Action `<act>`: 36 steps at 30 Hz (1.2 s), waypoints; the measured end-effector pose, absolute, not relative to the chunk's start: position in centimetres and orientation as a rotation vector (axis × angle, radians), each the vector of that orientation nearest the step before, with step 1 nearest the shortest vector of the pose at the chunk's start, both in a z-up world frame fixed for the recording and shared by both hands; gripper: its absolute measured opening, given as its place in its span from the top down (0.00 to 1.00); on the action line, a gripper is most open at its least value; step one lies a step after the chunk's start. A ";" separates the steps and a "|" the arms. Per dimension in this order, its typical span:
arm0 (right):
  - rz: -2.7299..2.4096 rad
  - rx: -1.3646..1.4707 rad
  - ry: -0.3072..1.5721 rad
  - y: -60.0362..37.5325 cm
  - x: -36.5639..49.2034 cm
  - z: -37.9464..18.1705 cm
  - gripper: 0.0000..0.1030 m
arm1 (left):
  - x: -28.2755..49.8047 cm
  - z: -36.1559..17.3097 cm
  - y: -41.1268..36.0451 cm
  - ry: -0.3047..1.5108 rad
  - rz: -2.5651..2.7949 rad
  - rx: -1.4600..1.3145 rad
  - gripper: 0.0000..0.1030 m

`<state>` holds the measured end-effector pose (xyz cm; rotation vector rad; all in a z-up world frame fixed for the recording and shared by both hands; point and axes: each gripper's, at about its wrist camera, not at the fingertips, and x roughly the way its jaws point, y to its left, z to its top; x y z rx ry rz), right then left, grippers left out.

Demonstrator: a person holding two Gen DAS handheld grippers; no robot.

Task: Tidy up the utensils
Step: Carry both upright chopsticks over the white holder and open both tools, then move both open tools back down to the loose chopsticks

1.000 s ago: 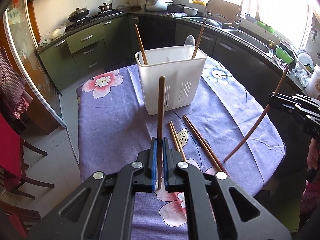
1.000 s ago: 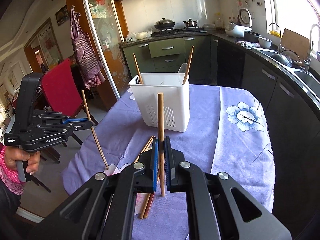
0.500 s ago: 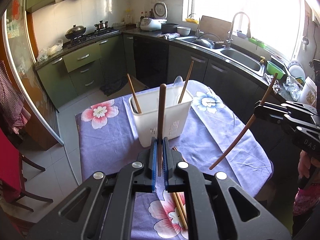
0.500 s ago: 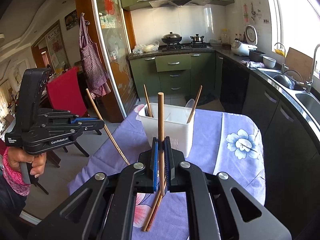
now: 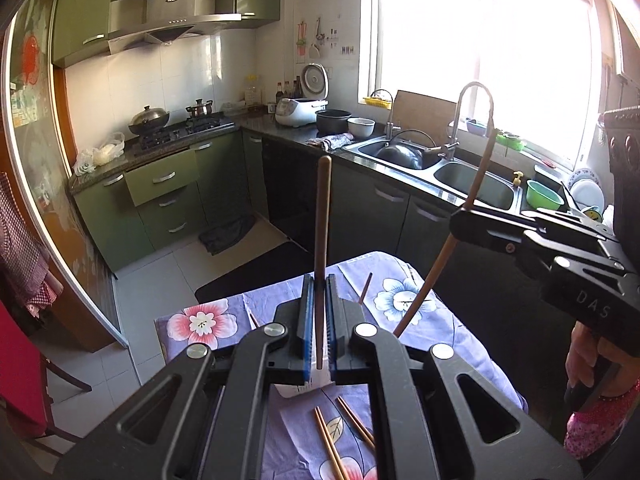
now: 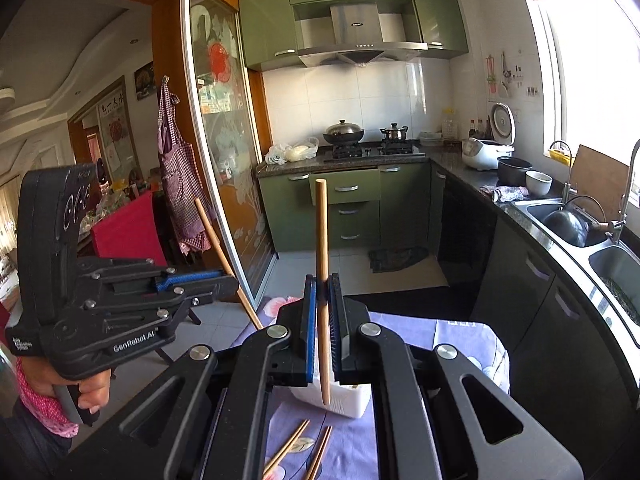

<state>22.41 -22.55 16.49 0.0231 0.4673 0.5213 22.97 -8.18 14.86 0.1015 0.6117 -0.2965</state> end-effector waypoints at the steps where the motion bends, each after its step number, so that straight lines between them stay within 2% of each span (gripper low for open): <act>1: 0.510 0.021 0.465 -22.3 23.4 16.7 0.93 | 23.8 14.6 -8.3 0.618 -0.288 0.103 0.95; 5: 0.502 0.024 0.508 -20.9 27.5 15.4 0.93 | 26.8 12.3 -7.9 0.663 -0.262 0.095 0.95; 15: 0.509 0.005 0.674 -18.2 32.7 5.8 0.93 | 31.0 4.8 -6.9 0.820 -0.249 0.083 0.95; 20: 0.510 -0.016 0.715 -17.6 33.0 3.7 0.91 | 31.1 3.3 -6.5 0.857 -0.236 0.074 0.85; 24: 0.515 -0.008 0.673 -18.3 31.4 5.0 0.91 | 29.6 4.7 -6.6 0.823 -0.236 0.078 0.84; 26: 0.524 -0.004 0.639 -19.1 29.6 6.0 0.91 | 28.3 5.7 -6.8 0.795 -0.239 0.089 0.77; 29: 0.533 0.004 0.598 -20.5 26.4 7.2 0.84 | 26.0 6.3 -7.3 0.780 -0.244 0.105 0.74; 33: 0.536 0.007 0.585 -22.8 21.5 6.3 0.83 | 23.2 3.8 -7.2 0.835 -0.257 0.090 0.69; 36: 0.527 0.022 0.614 -24.8 18.3 3.7 0.72 | 21.7 -0.3 -7.2 0.920 -0.260 0.087 0.68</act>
